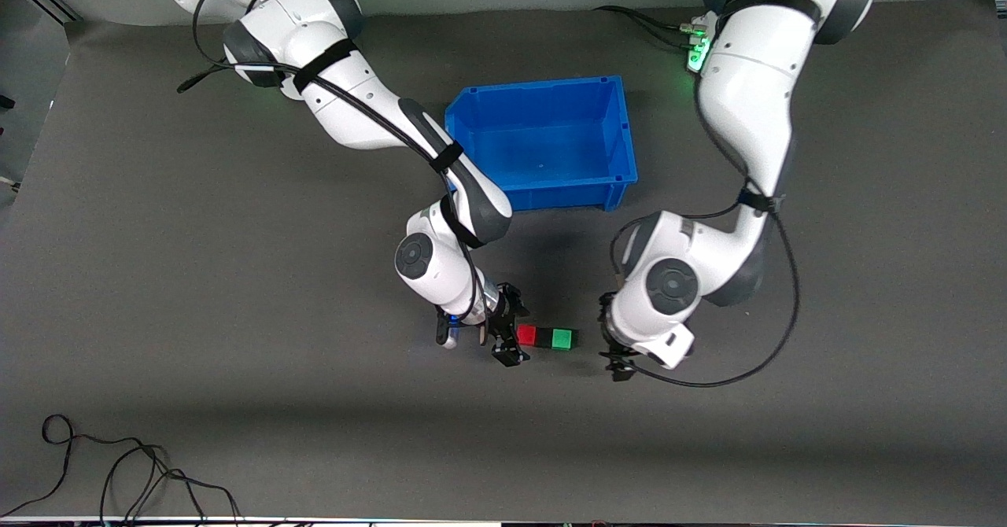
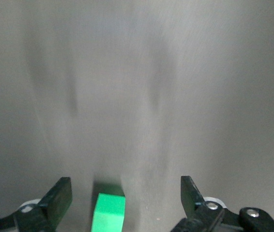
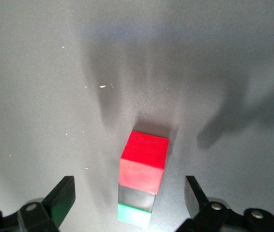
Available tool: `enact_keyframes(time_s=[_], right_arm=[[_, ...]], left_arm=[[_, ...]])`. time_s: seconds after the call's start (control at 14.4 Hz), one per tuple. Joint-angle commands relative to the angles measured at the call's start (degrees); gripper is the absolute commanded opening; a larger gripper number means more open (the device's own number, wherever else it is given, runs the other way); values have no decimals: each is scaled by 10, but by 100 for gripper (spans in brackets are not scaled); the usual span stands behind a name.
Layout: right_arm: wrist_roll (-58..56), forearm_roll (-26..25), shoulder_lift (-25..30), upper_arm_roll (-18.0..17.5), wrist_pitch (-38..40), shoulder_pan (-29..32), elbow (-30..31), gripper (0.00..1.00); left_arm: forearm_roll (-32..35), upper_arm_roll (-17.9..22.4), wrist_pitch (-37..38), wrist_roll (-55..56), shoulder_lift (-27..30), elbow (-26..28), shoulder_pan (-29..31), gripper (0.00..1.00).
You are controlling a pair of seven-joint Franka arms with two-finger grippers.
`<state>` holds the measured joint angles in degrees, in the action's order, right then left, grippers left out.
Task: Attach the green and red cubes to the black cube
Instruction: 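Open both grippers and lift them away from the joined cubes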
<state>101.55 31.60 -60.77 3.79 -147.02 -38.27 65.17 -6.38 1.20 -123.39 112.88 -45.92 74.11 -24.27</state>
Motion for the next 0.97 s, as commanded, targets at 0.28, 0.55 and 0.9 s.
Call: enact_keyframes(time_s=[0.28,0.55,0.9], right_arm=[[0,-10,105,75,297,35,-71,100],[-105,-12,185,75,444,94,-70,100],[-328,-54,294,76,636,178,-66,100]], left_arm=[[28,-1,105,-372,195,149,92,100],[27,-1,117,-662,298,243,152,100],[21,-1,207,-900,368,273,232,100]])
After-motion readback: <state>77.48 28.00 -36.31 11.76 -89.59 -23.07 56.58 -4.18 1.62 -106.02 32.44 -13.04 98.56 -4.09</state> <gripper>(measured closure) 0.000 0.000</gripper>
